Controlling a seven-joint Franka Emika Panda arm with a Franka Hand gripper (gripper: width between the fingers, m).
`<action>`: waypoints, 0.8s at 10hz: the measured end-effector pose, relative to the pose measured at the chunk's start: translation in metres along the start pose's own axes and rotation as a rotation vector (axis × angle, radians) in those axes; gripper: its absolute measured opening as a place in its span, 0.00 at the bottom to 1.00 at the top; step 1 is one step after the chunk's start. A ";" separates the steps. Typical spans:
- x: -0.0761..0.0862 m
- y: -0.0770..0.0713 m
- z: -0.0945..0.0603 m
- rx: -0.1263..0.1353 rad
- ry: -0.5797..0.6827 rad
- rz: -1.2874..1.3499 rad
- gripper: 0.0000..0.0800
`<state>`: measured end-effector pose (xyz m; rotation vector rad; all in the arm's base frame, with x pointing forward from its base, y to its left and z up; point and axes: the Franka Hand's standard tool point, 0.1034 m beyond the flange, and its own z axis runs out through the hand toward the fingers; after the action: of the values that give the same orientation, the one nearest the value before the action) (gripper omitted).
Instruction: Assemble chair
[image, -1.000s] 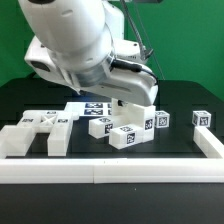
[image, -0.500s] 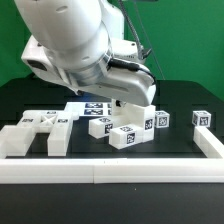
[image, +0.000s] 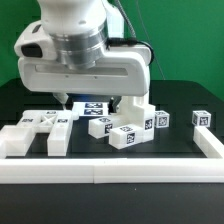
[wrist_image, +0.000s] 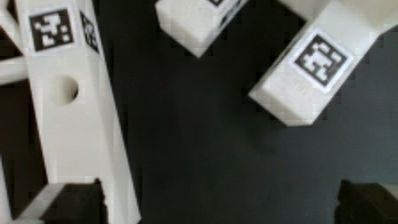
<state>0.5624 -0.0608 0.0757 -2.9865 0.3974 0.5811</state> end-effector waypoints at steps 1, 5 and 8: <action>0.002 -0.004 0.000 -0.003 0.037 0.038 0.81; 0.012 0.011 -0.003 -0.023 0.353 -0.073 0.81; 0.011 0.040 -0.003 -0.085 0.402 -0.317 0.81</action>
Offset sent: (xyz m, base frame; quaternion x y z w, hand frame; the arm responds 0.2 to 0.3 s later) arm 0.0000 0.0000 0.0000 0.0000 0.1938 0.0000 0.9810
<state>0.5626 -0.1022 0.0734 -3.1428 -0.0885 -0.0338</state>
